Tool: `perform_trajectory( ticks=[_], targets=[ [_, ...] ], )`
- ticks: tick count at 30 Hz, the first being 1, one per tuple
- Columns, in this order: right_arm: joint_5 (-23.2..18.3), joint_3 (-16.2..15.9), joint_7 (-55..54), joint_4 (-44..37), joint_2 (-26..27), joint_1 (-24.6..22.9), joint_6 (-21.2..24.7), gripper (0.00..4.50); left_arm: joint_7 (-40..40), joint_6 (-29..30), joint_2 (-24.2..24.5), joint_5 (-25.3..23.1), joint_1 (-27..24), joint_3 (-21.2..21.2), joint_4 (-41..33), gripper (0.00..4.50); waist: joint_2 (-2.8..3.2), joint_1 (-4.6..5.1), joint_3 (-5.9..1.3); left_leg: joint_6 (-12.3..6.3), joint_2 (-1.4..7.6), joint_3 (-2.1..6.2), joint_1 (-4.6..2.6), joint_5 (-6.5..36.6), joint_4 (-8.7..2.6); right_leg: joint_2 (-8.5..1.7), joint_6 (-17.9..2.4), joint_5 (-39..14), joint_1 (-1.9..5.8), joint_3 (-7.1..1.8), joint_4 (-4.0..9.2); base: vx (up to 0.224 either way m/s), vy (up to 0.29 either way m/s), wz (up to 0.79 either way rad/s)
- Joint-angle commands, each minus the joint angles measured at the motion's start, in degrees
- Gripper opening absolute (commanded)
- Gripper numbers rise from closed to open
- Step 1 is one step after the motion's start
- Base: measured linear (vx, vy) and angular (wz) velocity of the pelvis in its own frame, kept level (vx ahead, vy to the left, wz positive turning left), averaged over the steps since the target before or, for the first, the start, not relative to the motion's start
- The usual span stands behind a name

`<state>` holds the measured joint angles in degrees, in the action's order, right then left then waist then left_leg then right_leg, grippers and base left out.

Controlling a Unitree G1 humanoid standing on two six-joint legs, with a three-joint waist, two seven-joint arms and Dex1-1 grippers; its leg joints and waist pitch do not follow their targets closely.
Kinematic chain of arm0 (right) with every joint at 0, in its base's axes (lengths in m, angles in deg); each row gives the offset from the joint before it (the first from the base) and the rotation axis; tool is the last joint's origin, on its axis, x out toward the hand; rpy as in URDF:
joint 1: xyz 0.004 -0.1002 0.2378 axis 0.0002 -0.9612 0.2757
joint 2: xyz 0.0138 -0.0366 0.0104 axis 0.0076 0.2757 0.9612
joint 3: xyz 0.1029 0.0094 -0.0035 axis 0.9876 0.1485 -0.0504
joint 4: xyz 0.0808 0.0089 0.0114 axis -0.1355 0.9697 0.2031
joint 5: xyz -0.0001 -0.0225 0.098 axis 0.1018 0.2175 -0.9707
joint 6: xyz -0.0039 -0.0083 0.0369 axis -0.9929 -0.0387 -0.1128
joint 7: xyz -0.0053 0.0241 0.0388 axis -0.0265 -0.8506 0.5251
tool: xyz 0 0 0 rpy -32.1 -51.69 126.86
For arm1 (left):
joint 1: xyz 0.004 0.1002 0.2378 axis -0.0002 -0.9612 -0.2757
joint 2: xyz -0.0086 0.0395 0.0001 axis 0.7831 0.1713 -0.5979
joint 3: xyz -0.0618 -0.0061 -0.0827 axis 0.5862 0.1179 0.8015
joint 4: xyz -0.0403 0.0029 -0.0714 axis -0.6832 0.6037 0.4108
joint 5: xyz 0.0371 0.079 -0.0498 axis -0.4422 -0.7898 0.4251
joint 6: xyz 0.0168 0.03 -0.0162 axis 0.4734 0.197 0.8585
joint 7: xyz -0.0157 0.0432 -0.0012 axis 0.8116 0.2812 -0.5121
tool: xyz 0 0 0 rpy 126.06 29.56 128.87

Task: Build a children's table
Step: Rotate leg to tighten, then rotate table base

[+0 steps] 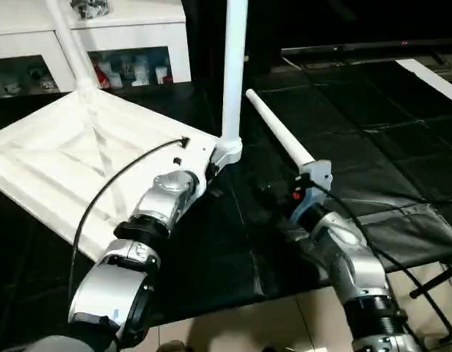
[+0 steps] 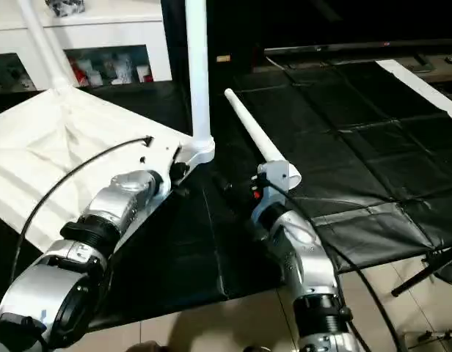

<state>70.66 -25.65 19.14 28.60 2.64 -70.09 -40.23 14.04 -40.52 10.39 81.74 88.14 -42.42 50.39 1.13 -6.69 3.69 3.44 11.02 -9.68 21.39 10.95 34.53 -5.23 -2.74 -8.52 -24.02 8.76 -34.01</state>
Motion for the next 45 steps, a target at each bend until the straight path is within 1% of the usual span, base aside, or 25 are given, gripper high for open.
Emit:
perform_trajectory(
  ticks=[1,3,5,8,10,12,13,14,15,16,17,18,19,20,21,23,25,26,27,28,31,33,38,43,45],
  targets=[
    [-0.1,-0.2,0.4,-1.0,0.0,-0.9,0.0,4.50,-1.2,-0.3,0.7,0.4,0.5,0.5,-2.1,0.69,-0.57,-0.45,-5.06,-6.79,2.25,0.76,-0.18,4.6,-3.26,-4.59,-7.4,-12.3,4.36,-3.70,3.97,0.000,0.000,0.00],
    [0.5,-0.3,-0.7,-1.9,-0.5,-1.3,0.5,4.50,-2.7,-0.1,1.9,1.0,-0.4,0.7,-5.0,0.98,-0.56,-0.46,-4.84,-5.43,2.23,0.74,-0.41,6.4,-3.47,-4.62,-6.6,-15.9,4.42,-3.73,4.45,0.000,0.000,0.00],
    [3.5,-1.2,-2.6,-0.4,-1.3,-1.0,-1.6,4.50,-5.5,3.1,4.3,2.3,-2.4,1.2,-11.5,1.18,-0.42,-0.59,-4.93,-3.84,2.76,1.01,-0.56,6.6,-3.71,-4.99,-7.2,-15.7,4.36,-3.90,3.93,0.000,0.000,0.00],
    [5.0,-2.6,-1.7,1.5,-2.3,-0.2,-2.5,4.50,-7.5,7.2,8.0,3.1,-4.5,2.0,-18.3,1.18,-0.38,-0.02,-4.91,-3.27,2.45,0.81,-0.35,6.4,-3.65,-4.62,-7.7,-14.1,4.46,-4.04,3.57,0.000,0.000,0.00],
    [5.3,-2.8,-1.9,3.7,-2.0,1.6,-2.7,4.50,-9.3,9.5,13.6,1.6,-6.4,1.9,-22.8,1.18,-0.42,0.04,-5.05,-3.05,2.45,1.09,-0.33,6.9,-3.71,-4.99,-7.7,-14.9,4.62,-4.01,3.24,0.000,0.000,0.00],
    [7.1,-3.8,-2.3,6.2,-2.1,3.6,-3.9,4.50,-12.5,10.9,19.8,-1.0,-8.5,0.7,-26.1,1.18,-0.19,0.58,-4.64,-2.79,2.28,0.71,-0.80,7.7,-3.63,-4.52,-6.7,-17.3,3.99,-4.09,4.05,0.000,0.000,0.00],
    [7.1,-3.8,-2.3,6.2,-2.1,3.6,-3.9,4.50,-12.5,10.9,19.8,-1.0,-8.5,0.7,-26.1,1.18,0.01,0.42,-4.79,-2.23,2.56,1.08,-0.86,7.6,-3.81,-4.71,-7.3,-16.8,4.05,-4.09,3.53,0.000,0.000,0.00],
    [8.2,-4.4,-2.8,7.9,-2.2,4.8,-4.6,4.50,-14.5,11.8,23.0,-2.6,-9.8,-0.2,-27.6,1.18,0.14,0.83,-4.60,-1.85,2.59,1.08,-0.73,8.0,-3.98,-4.39,-7.2,-16.9,3.90,-4.05,3.45,0.000,0.000,0.00],
    [9.4,-5.2,-4.2,11.4,-2.1,7.6,-1.6,4.50,-18.5,13.2,29.3,-5.8,-12.4,-1.8,-30.0,1.01,0.18,1.03,-4.41,-1.81,2.48,0.86,-0.87,8.8,-4.02,-4.18,-7.0,-17.5,3.77,-4.15,3.85,0.000,0.000,0.00],
    [9.5,-5.4,-4.3,11.9,-2.1,7.9,-1.1,4.50,-19.0,13.3,30.2,-6.2,-12.7,-2.1,-30.3,0.91,0.25,1.54,-4.43,-1.10,2.55,1.32,-0.58,9.3,-4.30,-4.26,-7.5,-17.5,4.07,-4.22,3.23,0.000,0.000,0.00],
    [11.4,-6.9,-4.5,15.3,-2.4,10.3,0.3,4.50,-21.1,14.6,35.5,-8.7,-14.8,-3.4,-32.4,0.83,0.01,1.22,-4.57,-0.62,2.71,1.18,-1.32,9.7,-4.16,-4.55,-7.6,-17.6,3.64,-4.38,3.22,0.000,0.000,0.00],
    [11.5,-7.0,-4.5,15.4,-2.4,10.4,0.3,4.50,-21.2,14.7,35.7,-8.7,-14.9,-3.4,-32.4,0.83,0.16,1.44,-4.33,-0.70,2.62,1.00,-1.35,10.0,-4.22,-4.33,-7.9,-17.6,3.43,-4.53,3.41,0.000,0.000,0.00],
    [11.9,-7.5,-4.3,17.0,-2.2,11.5,1.0,4.50,-21.7,15.2,37.9,-9.9,-15.6,-3.8,-32.8,0.70,0.33,1.52,-4.44,-0.33,2.57,1.07,-1.04,9.8,-4.24,-4.37,-8.4,-16.4,3.80,-4.54,3.17,0.000,0.000,0.00],
    [12.3,-7.8,-4.2,19.1,-1.8,13.1,0.8,4.50,-23.2,16.4,41.2,-10.9,-16.9,-4.6,-34.0,0.59,0.03,1.37,-4.38,-0.24,2.62,0.87,-1.45,10.1,-4.22,-4.33,-8.8,-15.5,3.44,-4.63,3.31,0.000,0.000,0.00],
    [12.4,-7.9,-4.1,20.5,-1.4,14.2,0.7,4.50,-24.3,17.2,43.4,-11.4,-17.8,-5.2,-34.9,0.59,0.20,1.16,-4.53,0.05,2.69,1.02,-1.53,10.1,-4.19,-4.50,-9.3,-14.8,3.46,-4.69,2.89,0.000,0.000,0.00],
    [12.9,-8.3,-4.6,23.0,-0.6,16.2,0.7,4.50,-26.4,18.3,46.7,-11.6,-19.5,-5.9,-36.3,0.36,0.20,1.29,-4.43,0.57,2.84,1.15,-1.28,10.8,-4.50,-4.51,-10.2,-13.5,3.64,-4.75,2.56,0.000,0.000,0.00],
    [13.3,-8.4,-5.4,24.2,-0.2,17.0,0.2,4.50,-28.0,19.4,47.8,-11.0,-20.6,-6.2,-37.8,0.27,0.24,1.18,-4.31,0.88,2.83,0.96,-1.66,11.4,-4.47,-4.42,-10.2,-13.3,3.31,-4.84,2.80,0.000,0.000,0.00],
    [13.8,-8.3,-6.4,26.2,0.4,18.2,-0.4,4.50,-30.4,20.8,49.4,-10.2,-22.3,-6.7,-40.3,0.18,-0.18,0.91,-4.35,1.64,2.99,1.06,-1.62,11.6,-4.59,-4.90,-10.7,-13.8,3.49,-5.06,2.42,0.000,0.000,0.00],
    [14.2,-8.4,-7.4,27.9,0.9,19.1,-1.1,4.50,-32.6,22.2,50.5,-9.5,-24.0,-7.5,-42.8,0.09,-0.17,1.04,-4.22,1.59,2.88,1.03,-1.37,11.7,-4.73,-4.68,-10.5,-14.3,3.63,-5.03,2.52,0.000,0.000,0.00],
    [14.3,-8.4,-7.6,29.1,1.4,19.7,-1.3,4.50,-34.5,23.3,51.1,-8.8,-25.3,-8.2,-44.8,0.03,-0.10,0.83,-4.19,2.15,2.99,1.00,-1.75,12.5,-4.72,-4.90,-10.2,-15.3,3.30,-5.13,2.63,0.000,0.000,0.00],
    [14.2,-8.5,-7.6,31.4,2.2,20.9,-1.5,4.50,-37.7,25.2,52.2,-7.8,-27.5,-9.3,-48.2,0.03,-0.08,0.87,-4.14,2.61,2.92,0.95,-1.75,13.6,-4.77,-4.77,-10.2,-15.4,3.26,-5.25,2.69,0.000,0.000,0.00],
    [14.5,-8.6,-7.8,33.9,3.1,21.9,-1.8,4.50,-41.0,26.3,52.9,-6.8,-29.3,-11.2,-50.2,0.03,-0.25,0.82,-4.06,2.86,2.81,1.03,-1.49,14.9,-4.87,-4.88,-9.9,-17.1,3.49,-5.32,2.88,0.000,0.000,0.00],
    [14.5,-8.3,-8.8,37.6,4.5,23.6,-2.1,4.50,-44.9,27.2,54.4,-5.5,-31.2,-13.9,-52.3,0.03,-0.43,1.10,-3.68,3.25,2.60,1.21,-1.71,18.6,-4.95,-4.84,-8.7,-22.8,3.37,-5.41,3.49,0.000,0.000,0.00],
    [14.9,-8.6,-8.7,40.5,6.0,24.8,-2.1,4.50,-46.9,26.9,52.8,-4.4,-32.2,-16.0,-53.2,0.03,-0.36,1.53,-3.39,3.65,2.66,1.51,-2.13,21.9,-5.04,-4.85,-7.4,-27.8,3.21,-5.26,4.09,0.000,0.000,0.00],
    [15.1,-8.9,-8.8,42.7,7.3,25.8,-1.9,4.50,-47.1,26.0,49.6,-4.8,-32.3,-18.4,-52.3,0.03,-0.92,1.79,-3.49,3.52,2.66,1.54,-2.06,21.2,-5.04,-4.86,-7.4,-27.8,3.26,-5.26,4.03,0.000,0.000,0.00]
  ],
)
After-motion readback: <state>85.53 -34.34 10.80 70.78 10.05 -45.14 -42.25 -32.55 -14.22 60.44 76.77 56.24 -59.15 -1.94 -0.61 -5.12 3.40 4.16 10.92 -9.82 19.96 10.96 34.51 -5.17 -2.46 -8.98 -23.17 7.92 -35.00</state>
